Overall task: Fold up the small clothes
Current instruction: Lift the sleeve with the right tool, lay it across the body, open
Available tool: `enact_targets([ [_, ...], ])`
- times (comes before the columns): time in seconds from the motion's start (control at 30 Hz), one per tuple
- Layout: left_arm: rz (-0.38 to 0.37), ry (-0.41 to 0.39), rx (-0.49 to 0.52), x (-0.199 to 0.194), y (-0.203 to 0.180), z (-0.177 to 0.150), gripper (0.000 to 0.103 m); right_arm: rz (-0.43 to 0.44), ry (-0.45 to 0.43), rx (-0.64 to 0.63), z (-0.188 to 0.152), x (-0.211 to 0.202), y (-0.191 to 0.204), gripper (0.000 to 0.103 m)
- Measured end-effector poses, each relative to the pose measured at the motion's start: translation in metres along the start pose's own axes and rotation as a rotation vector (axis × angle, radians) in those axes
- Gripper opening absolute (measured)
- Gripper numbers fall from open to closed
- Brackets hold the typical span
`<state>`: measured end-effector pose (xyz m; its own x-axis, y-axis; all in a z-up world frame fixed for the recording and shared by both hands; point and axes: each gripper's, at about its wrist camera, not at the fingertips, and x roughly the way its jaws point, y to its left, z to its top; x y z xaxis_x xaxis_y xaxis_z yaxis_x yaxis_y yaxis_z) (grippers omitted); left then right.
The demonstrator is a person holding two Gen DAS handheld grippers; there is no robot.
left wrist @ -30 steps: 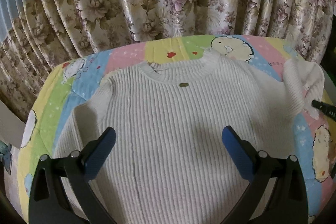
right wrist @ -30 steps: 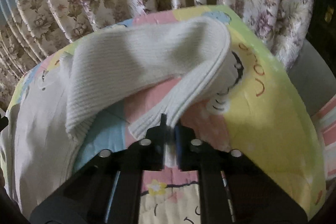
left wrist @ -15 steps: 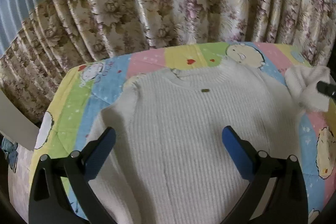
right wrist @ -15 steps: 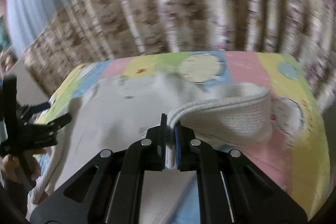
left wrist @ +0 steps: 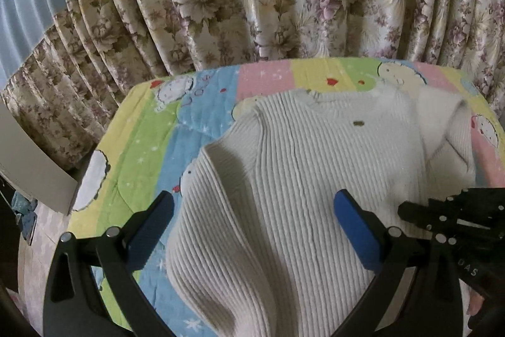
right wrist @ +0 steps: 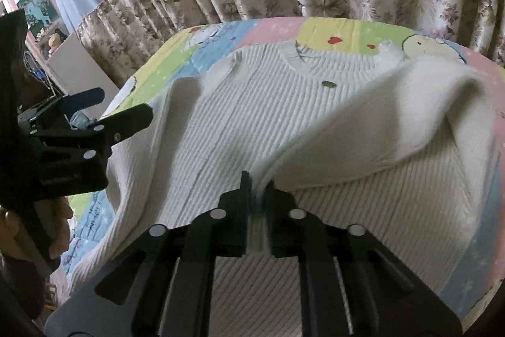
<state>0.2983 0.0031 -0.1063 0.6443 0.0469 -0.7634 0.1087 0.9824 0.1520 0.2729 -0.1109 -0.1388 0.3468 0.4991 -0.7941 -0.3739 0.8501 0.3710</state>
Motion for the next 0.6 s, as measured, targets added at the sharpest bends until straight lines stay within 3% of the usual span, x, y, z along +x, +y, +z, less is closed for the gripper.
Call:
enact_targets([
  [0.07, -0.037, 0.022, -0.016, 0.005, 0.0, -0.005, 0.101, 0.004, -0.021, 0.021, 0.002, -0.008, -0.009, 0.043],
  [0.1, -0.051, 0.032, -0.025, 0.008, -0.001, -0.007, 0.101, 0.001, -0.032, 0.03, 0.002, -0.013, -0.014, 0.044],
  [0.33, -0.129, 0.106, -0.063, 0.037, -0.024, -0.02, 0.101, -0.153, -0.093, 0.095, -0.016, -0.06, -0.064, 0.045],
  [0.6, -0.191, 0.164, -0.058, 0.068, -0.061, -0.024, 0.101, -0.198, -0.09, 0.142, -0.039, -0.065, -0.089, 0.046],
])
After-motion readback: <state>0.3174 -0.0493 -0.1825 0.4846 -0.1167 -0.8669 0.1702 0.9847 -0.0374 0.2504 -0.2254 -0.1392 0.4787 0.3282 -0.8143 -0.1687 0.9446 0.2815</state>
